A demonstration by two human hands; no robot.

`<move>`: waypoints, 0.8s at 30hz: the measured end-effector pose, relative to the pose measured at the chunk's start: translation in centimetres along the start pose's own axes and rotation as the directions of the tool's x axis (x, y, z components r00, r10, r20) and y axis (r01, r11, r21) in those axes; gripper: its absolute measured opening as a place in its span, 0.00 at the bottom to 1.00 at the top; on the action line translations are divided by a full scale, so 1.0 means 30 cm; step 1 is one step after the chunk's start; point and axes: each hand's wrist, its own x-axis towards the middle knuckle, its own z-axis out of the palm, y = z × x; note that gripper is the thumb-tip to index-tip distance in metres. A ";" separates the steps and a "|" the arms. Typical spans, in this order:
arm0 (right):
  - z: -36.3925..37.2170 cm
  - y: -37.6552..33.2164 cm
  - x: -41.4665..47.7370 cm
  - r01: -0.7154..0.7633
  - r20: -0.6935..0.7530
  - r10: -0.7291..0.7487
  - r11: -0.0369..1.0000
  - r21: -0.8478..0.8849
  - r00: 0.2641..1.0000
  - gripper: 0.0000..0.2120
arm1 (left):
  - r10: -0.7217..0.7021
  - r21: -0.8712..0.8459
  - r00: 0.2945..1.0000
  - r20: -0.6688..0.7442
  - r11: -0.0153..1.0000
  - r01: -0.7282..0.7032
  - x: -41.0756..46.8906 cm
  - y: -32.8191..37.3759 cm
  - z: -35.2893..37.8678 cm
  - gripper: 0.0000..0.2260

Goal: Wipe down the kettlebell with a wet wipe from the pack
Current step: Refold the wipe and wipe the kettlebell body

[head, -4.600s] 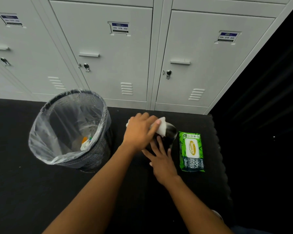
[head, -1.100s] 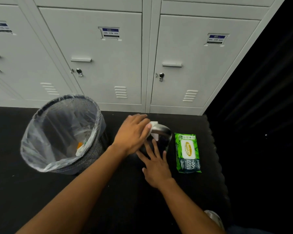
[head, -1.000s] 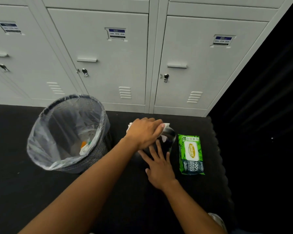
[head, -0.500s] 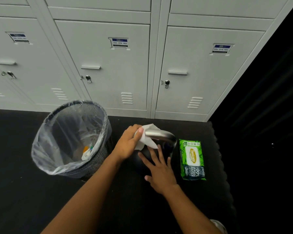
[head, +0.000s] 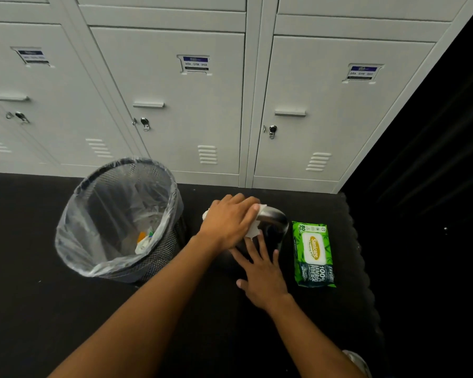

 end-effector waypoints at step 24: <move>-0.006 0.010 0.002 0.012 0.002 -0.012 1.000 0.020 1.000 0.52 | -0.362 -0.584 0.928 -0.086 0.773 0.247 -0.197 -0.177 0.160 0.23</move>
